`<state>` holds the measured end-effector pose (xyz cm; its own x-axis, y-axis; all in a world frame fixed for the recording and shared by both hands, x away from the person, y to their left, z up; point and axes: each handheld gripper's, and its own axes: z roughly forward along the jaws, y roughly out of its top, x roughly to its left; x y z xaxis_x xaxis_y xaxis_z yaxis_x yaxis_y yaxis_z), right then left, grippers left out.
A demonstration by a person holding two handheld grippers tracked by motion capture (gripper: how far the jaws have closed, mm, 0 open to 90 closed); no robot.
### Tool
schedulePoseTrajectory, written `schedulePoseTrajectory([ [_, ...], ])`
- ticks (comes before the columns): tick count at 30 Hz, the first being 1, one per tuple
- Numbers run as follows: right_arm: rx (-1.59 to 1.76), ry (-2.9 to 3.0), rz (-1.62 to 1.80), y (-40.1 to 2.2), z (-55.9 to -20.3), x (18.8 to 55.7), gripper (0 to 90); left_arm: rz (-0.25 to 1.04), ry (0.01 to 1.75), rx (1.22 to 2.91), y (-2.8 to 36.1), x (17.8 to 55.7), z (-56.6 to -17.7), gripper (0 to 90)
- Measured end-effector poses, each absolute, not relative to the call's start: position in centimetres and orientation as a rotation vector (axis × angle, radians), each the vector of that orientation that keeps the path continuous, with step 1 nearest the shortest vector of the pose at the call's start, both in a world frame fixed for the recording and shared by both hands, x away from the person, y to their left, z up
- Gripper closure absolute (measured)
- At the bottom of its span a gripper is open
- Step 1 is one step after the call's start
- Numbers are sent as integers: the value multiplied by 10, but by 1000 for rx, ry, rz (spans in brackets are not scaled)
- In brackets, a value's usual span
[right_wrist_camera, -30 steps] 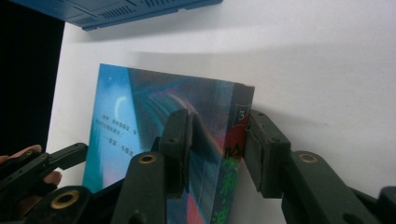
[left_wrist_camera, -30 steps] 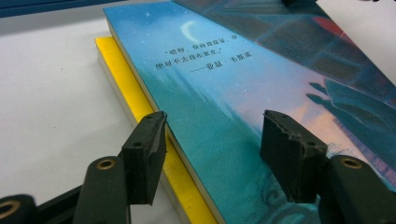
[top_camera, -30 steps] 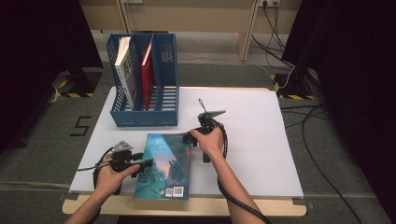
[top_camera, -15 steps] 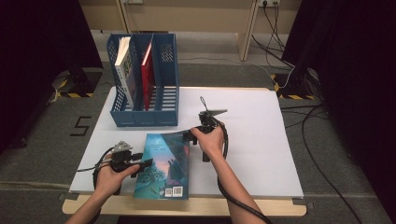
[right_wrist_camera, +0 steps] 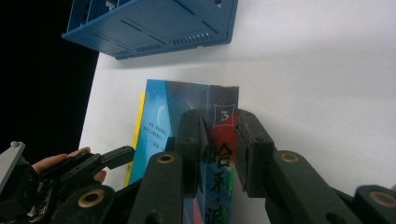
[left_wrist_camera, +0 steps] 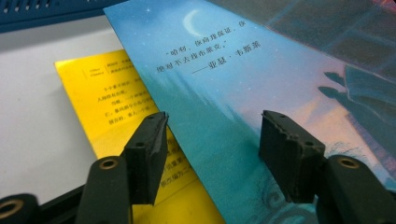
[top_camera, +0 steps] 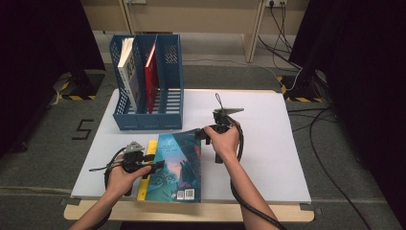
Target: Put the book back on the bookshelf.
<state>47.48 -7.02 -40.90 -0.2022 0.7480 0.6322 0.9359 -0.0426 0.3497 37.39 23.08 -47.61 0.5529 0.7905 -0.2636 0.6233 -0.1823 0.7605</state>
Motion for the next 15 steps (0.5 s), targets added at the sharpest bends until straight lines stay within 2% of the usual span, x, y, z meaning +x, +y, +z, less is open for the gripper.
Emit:
schedulePoseTrajectory([
  [15, -1850, -1973, -1144, -93, -393, 471, 746, 316, 1121, 1872, 233, 371, -464, 403],
])
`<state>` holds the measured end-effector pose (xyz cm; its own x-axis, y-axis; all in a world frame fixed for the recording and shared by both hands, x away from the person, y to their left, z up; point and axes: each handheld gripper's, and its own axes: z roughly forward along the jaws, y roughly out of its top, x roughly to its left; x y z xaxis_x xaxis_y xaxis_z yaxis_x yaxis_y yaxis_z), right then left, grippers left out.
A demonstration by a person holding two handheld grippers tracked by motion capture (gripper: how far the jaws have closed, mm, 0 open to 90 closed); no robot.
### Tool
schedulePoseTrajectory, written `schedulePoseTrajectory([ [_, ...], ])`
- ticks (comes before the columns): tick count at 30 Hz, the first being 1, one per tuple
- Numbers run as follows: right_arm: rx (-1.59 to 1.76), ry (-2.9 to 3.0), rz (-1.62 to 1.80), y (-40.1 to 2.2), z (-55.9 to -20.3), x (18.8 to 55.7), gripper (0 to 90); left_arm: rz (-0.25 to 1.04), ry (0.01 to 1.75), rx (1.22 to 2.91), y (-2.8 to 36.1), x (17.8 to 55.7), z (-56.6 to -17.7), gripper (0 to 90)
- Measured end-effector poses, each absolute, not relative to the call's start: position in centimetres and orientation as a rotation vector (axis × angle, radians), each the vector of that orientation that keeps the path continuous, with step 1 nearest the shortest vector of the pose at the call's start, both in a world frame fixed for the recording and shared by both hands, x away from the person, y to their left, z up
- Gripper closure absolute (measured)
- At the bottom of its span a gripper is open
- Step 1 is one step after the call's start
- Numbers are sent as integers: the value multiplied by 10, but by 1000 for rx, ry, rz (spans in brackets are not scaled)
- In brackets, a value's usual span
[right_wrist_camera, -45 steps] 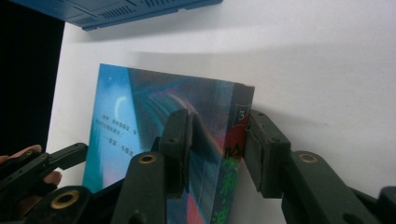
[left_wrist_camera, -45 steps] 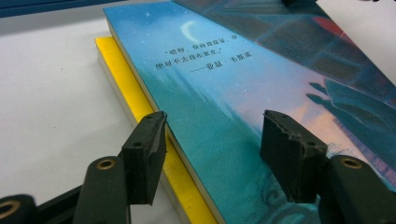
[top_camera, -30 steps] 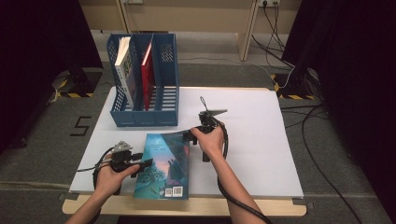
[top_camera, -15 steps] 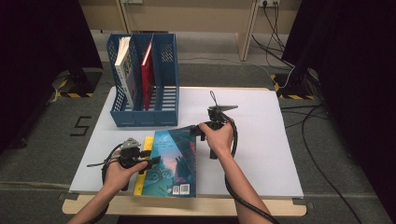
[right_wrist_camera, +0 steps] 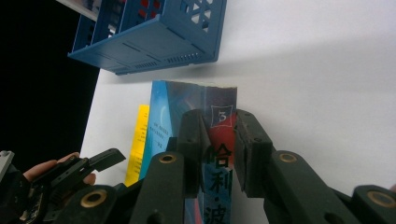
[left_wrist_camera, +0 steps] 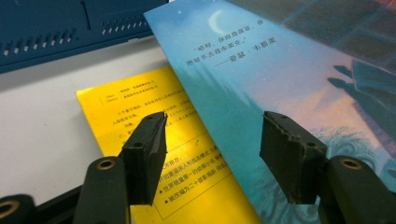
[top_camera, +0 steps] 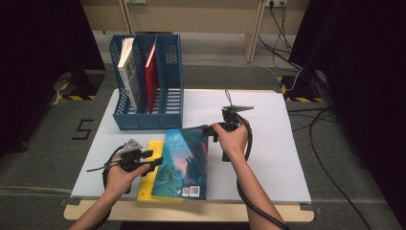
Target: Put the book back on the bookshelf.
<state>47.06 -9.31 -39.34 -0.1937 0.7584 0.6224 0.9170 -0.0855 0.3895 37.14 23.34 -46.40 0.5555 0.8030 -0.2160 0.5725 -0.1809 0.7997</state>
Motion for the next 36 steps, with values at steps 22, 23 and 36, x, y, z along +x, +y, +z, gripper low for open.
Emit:
schedulePoseTrajectory([
  [22, -1938, -1949, -1221, -122, -377, 468, 750, 321, 1102, 1850, 231, 376, -453, 401],
  [23, -1945, -1943, -1220, -123, -376, 468, 750, 318, 1101, 1846, 231, 376, -453, 401],
  [36, -2001, -1954, -1260, -129, -364, 468, 751, 329, 1088, 1841, 230, 378, -448, 402],
])
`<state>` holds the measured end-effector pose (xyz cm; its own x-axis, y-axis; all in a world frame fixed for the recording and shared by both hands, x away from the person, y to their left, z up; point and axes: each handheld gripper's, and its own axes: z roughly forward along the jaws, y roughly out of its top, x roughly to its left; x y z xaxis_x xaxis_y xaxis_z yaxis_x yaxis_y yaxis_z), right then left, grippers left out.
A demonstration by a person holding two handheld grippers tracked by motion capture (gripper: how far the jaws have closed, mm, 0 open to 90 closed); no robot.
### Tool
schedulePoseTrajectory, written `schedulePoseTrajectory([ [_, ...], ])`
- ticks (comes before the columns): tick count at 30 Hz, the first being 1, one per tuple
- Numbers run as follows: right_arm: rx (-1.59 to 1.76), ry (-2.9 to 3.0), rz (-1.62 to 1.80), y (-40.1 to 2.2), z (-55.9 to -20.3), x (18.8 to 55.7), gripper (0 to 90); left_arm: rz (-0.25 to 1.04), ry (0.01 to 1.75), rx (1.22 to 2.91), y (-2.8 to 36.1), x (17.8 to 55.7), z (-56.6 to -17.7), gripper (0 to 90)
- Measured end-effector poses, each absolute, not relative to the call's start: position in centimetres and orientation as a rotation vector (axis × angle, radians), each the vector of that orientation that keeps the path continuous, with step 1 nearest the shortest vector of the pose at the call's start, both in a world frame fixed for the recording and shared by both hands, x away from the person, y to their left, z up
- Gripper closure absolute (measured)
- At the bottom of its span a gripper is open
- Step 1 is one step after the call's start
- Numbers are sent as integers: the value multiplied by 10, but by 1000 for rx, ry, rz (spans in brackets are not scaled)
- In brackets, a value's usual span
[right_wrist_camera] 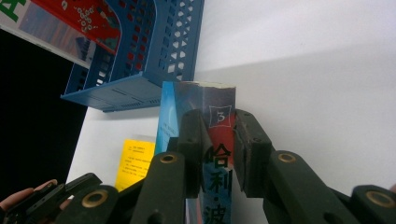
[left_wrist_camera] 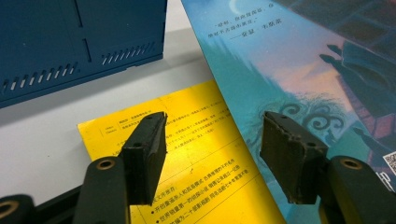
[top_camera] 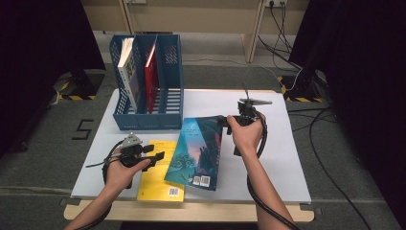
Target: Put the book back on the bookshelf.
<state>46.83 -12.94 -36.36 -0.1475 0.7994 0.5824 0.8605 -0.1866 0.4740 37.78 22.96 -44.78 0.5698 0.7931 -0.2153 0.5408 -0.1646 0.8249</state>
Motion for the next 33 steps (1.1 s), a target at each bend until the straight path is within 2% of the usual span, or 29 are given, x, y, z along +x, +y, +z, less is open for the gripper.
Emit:
schedulePoseTrajectory([
  [33, -2096, -2001, -1311, -139, -346, 474, 751, 337, 1078, 1835, 230, 380, -442, 404],
])
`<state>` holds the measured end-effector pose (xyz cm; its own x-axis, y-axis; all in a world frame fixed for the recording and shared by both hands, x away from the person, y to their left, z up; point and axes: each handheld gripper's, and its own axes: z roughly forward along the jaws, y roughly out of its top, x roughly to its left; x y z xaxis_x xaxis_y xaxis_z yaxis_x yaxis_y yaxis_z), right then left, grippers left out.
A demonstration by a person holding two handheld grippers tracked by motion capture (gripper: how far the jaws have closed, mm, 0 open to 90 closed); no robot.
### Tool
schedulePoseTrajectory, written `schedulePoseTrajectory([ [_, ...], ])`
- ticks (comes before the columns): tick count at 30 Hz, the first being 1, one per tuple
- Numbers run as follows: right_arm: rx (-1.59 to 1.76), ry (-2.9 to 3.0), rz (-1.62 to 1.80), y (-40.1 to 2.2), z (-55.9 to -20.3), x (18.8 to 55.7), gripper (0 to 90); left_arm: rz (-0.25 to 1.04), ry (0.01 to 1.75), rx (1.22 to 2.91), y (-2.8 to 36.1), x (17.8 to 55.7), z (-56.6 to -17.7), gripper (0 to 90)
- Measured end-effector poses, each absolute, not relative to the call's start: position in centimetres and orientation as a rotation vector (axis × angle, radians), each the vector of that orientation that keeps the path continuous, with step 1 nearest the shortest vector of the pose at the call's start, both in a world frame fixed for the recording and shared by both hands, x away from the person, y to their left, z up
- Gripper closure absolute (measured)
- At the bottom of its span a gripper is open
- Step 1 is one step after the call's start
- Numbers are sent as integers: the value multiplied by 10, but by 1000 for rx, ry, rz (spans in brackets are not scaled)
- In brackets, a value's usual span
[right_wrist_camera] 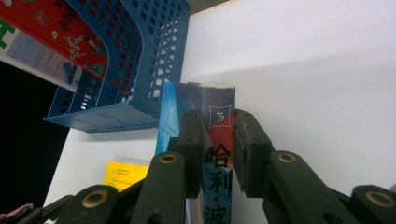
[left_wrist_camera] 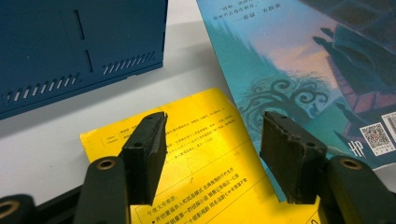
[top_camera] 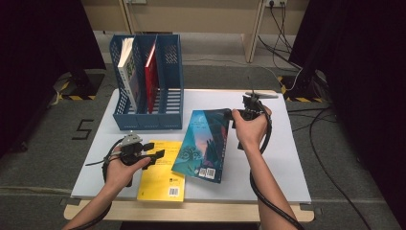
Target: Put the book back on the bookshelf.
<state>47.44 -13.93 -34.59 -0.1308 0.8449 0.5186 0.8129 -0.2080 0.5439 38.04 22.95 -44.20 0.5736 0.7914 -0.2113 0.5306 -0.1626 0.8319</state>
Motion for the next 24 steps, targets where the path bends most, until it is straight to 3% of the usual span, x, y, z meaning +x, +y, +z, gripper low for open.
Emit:
schedulePoseTrajectory([
  [14, 2014, 1912, 1280, -137, -338, 477, 752, 344, 1047, 1819, 223, 384, -430, 409],
  [24, 1978, 1909, 1288, -127, -330, 475, 751, 318, 979, 1808, 195, 395, -409, 405],
])
